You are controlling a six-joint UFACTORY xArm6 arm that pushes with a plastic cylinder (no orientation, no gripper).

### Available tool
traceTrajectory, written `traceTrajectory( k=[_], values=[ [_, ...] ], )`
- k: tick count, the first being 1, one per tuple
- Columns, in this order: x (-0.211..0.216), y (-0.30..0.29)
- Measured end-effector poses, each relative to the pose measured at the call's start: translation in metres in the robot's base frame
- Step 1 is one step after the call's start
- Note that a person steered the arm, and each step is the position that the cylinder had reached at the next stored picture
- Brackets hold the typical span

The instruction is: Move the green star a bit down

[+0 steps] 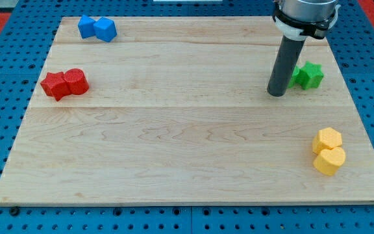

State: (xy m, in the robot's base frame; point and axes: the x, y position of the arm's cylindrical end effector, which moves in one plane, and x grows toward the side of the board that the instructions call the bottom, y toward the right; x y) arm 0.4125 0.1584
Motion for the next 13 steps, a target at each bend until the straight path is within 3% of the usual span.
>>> traceTrajectory(
  k=[6, 9, 11, 13],
  values=[
    [0.014, 0.001],
    [0.021, -0.072],
    [-0.082, -0.051],
    [-0.110, 0.079]
  ],
)
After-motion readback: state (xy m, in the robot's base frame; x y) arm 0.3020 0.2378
